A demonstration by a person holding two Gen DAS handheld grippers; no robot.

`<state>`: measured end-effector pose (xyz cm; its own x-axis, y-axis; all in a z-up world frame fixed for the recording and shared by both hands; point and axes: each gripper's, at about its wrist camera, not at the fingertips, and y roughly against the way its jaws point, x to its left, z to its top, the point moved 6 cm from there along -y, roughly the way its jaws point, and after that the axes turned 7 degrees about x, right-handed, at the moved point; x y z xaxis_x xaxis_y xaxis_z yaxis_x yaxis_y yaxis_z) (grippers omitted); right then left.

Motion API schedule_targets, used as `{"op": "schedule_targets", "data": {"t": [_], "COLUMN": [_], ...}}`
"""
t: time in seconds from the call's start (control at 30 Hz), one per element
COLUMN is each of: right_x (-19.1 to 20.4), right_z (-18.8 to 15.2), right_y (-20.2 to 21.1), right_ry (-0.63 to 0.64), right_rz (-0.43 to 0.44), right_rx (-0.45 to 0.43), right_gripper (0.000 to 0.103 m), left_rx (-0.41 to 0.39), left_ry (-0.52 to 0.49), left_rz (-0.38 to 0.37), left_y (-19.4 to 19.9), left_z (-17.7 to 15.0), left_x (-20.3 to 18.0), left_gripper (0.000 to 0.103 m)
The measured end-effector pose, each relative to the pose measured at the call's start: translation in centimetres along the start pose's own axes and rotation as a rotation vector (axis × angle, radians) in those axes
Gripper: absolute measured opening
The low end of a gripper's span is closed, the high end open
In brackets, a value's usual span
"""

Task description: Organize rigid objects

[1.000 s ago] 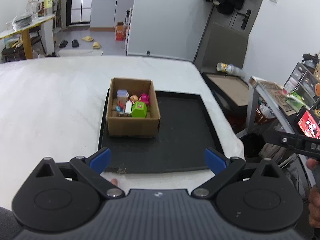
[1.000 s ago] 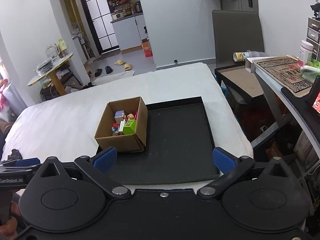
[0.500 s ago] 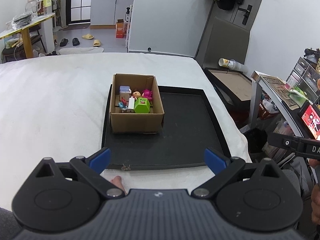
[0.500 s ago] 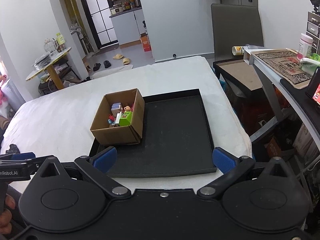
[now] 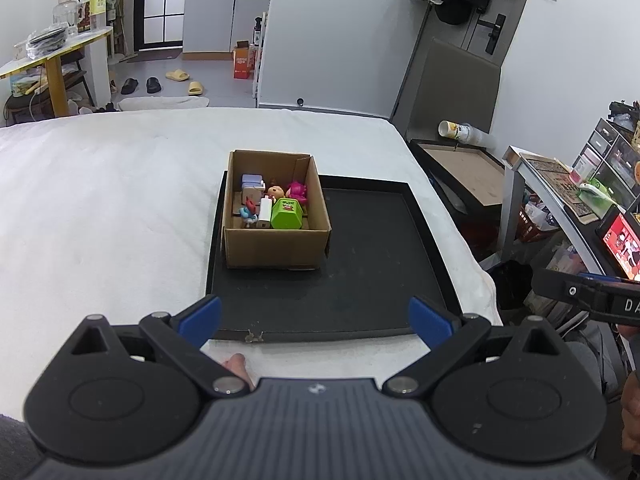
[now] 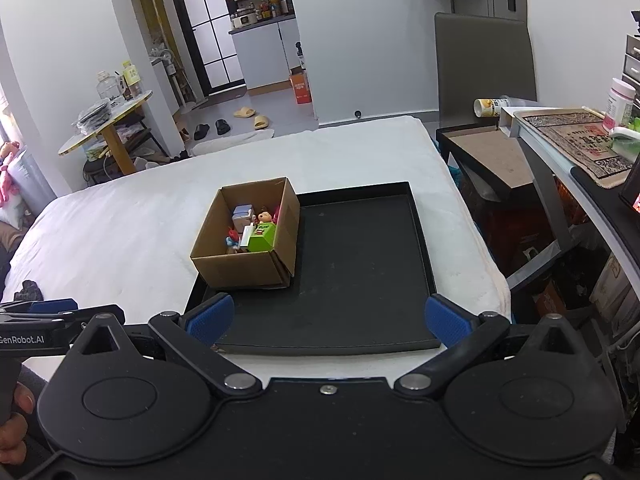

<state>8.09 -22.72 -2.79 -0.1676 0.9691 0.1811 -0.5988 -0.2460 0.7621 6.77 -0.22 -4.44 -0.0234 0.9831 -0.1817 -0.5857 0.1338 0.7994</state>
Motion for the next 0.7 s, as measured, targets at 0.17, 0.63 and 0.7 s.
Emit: {"op": "schedule_targets", "data": {"t": [0.17, 0.63, 0.7], "right_x": [-0.03, 0.05, 0.03], "right_z": [-0.10, -0.09, -0.09], "right_y": [-0.15, -0.01, 0.01], "right_ry": [0.003, -0.003, -0.004], "right_rz": [-0.006, -0.005, -0.004], "right_rx": [0.006, -0.001, -0.001], "right_gripper": [0.103, 0.103, 0.103], "left_rx": [0.000, 0.000, 0.002], "left_ry": [0.001, -0.002, -0.002], "left_rz": [-0.001, 0.002, 0.004], "left_y": [0.05, 0.04, 0.05], "left_z": [0.01, -0.01, -0.03], "left_x": [0.05, 0.09, 0.10], "left_gripper": [0.100, 0.100, 0.100]}}
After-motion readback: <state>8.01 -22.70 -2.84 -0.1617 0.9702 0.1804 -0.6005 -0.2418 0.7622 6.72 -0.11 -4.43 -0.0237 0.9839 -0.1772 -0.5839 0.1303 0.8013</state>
